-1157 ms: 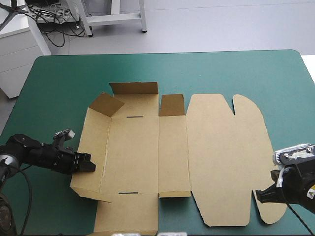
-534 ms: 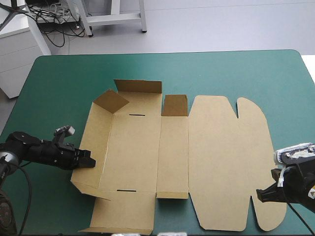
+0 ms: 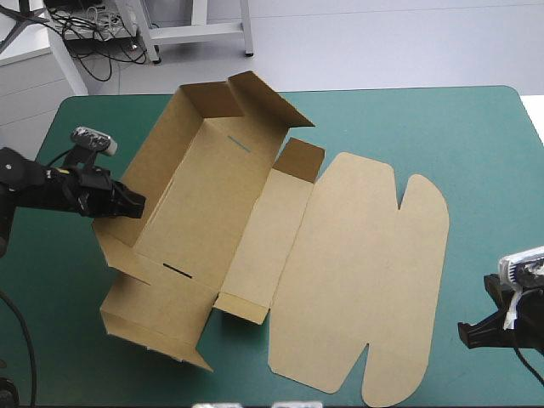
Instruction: Fold the box
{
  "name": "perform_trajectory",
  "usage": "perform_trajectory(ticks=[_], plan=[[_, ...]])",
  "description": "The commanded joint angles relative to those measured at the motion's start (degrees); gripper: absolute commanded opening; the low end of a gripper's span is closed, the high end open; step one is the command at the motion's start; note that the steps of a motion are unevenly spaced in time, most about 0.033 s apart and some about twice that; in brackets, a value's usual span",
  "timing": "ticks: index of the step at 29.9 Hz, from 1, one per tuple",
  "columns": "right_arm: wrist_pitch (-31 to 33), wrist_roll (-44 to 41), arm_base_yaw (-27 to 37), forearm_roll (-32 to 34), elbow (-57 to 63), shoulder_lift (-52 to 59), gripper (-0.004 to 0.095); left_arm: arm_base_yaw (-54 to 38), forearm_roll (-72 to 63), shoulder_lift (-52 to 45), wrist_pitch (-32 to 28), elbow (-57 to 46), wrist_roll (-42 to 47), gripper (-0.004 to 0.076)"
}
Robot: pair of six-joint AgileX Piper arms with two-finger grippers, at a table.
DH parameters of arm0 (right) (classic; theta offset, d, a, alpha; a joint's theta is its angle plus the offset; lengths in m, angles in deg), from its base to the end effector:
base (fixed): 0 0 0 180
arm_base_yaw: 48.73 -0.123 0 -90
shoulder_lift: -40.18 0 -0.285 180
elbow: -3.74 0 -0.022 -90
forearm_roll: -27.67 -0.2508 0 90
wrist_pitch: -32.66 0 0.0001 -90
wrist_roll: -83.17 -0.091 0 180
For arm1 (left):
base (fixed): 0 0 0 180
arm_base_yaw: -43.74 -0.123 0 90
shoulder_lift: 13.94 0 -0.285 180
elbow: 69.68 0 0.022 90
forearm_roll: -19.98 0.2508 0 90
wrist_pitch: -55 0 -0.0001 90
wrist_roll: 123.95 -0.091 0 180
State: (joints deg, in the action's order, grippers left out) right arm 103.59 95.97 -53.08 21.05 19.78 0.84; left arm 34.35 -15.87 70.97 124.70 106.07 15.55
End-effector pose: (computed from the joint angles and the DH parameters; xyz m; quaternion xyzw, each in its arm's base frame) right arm 0.0455 0.0134 0.4108 -0.1405 0.8796 0.0238 0.4538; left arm 0.2624 -0.0073 0.3638 0.2007 0.9150 -0.2014 0.2862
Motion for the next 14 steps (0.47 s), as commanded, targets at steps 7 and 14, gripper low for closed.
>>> perform_trajectory(ticks=[7,14], plan=[[-2.9,0.1,0.6,0.2,-3.7,-0.1,-0.0020,23.0,17.8,-1.8,-8.2,13.9,2.7,-0.0010],[-3.1,0.1,0.6,0.4,-3.7,-0.1,-0.0020,35.3,33.2,-0.6,-10.7,13.9,2.8,-0.0010]])
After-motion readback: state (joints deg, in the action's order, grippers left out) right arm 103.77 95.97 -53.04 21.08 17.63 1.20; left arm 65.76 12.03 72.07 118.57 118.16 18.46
